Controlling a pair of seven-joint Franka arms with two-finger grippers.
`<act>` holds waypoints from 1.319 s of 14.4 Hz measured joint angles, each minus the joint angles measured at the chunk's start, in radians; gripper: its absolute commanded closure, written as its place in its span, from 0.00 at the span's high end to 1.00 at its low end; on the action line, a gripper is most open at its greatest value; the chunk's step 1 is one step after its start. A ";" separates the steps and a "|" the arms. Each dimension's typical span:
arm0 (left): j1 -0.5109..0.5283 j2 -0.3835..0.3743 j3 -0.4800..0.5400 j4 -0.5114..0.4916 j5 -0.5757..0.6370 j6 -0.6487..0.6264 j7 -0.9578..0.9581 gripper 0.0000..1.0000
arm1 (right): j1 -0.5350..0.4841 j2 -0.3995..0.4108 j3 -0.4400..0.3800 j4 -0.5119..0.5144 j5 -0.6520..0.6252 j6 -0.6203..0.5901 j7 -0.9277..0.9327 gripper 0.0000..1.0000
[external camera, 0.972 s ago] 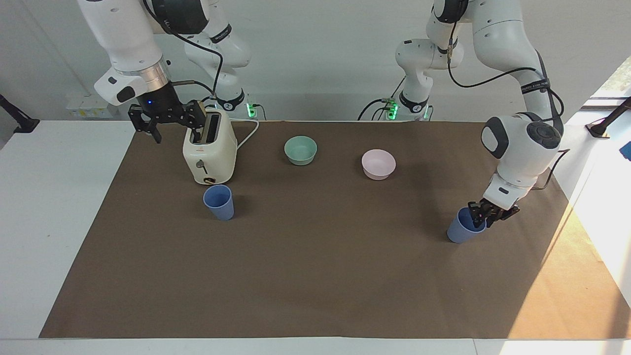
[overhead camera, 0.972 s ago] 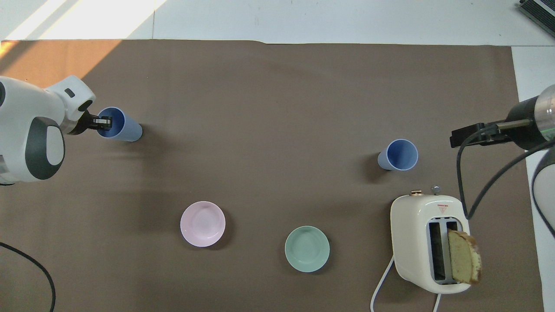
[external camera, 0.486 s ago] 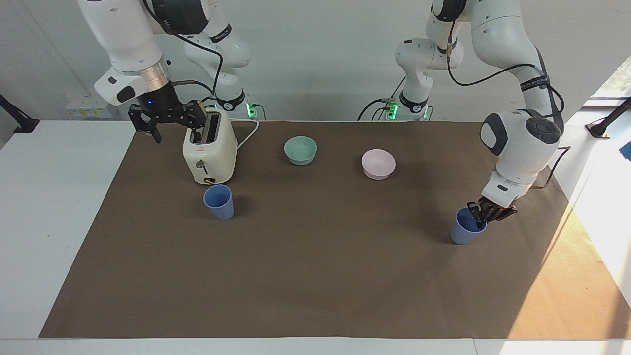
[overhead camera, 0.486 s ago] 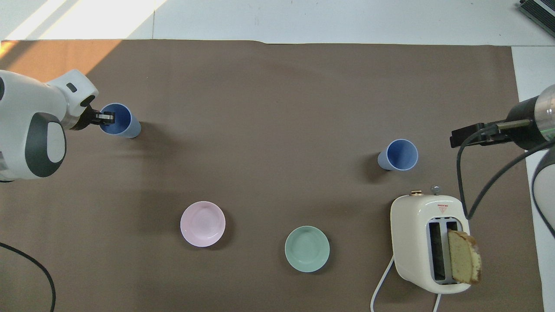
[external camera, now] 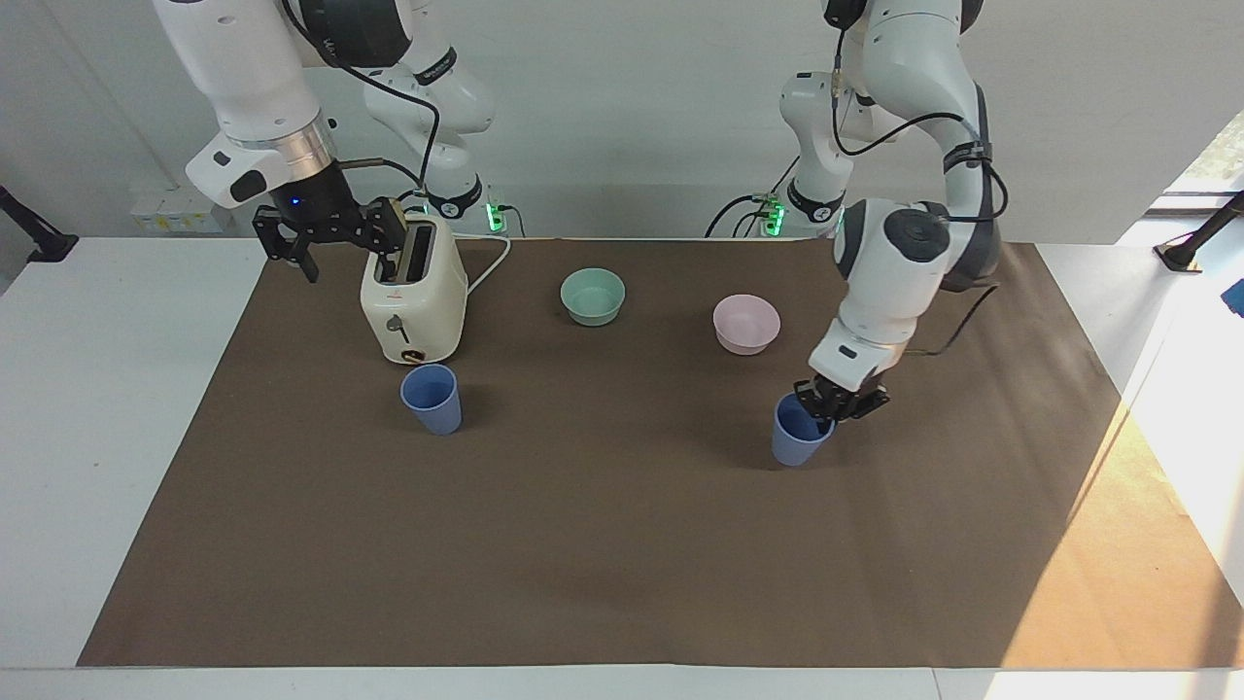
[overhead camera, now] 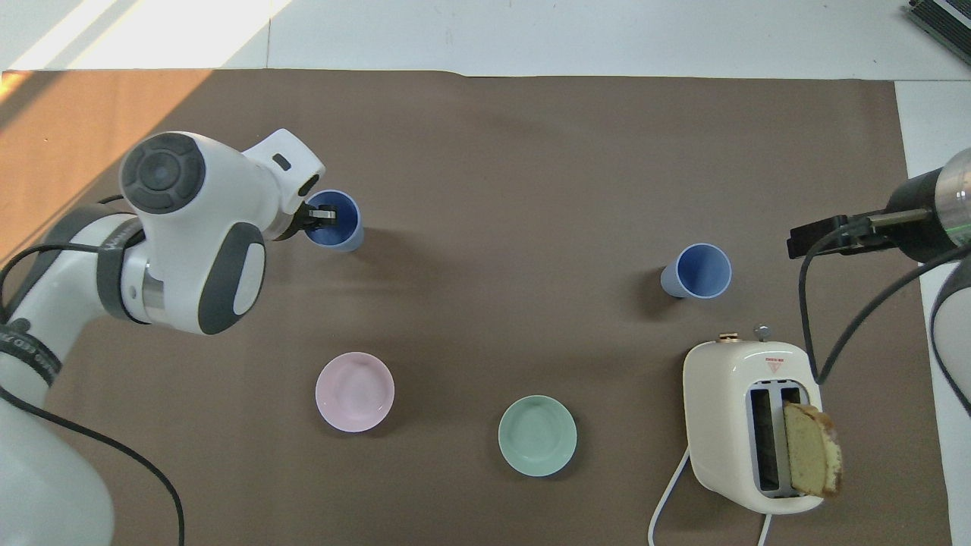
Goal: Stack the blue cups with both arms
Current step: 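Carry the blue cup with the left gripper toward the table center, then release the cup and withdraw the left gripper while the right gripper reaches out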
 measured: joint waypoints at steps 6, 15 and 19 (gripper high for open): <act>-0.167 0.021 -0.007 -0.001 -0.053 0.035 -0.136 0.27 | 0.000 0.000 0.000 0.000 0.000 0.000 0.000 1.00; -0.199 0.013 0.013 0.003 -0.160 0.036 -0.146 1.00 | 0.000 0.000 0.000 0.000 0.000 0.000 0.000 1.00; -0.071 -0.055 0.031 0.006 -0.153 -0.046 -0.102 1.00 | 0.000 0.000 0.000 0.000 0.000 0.000 0.000 1.00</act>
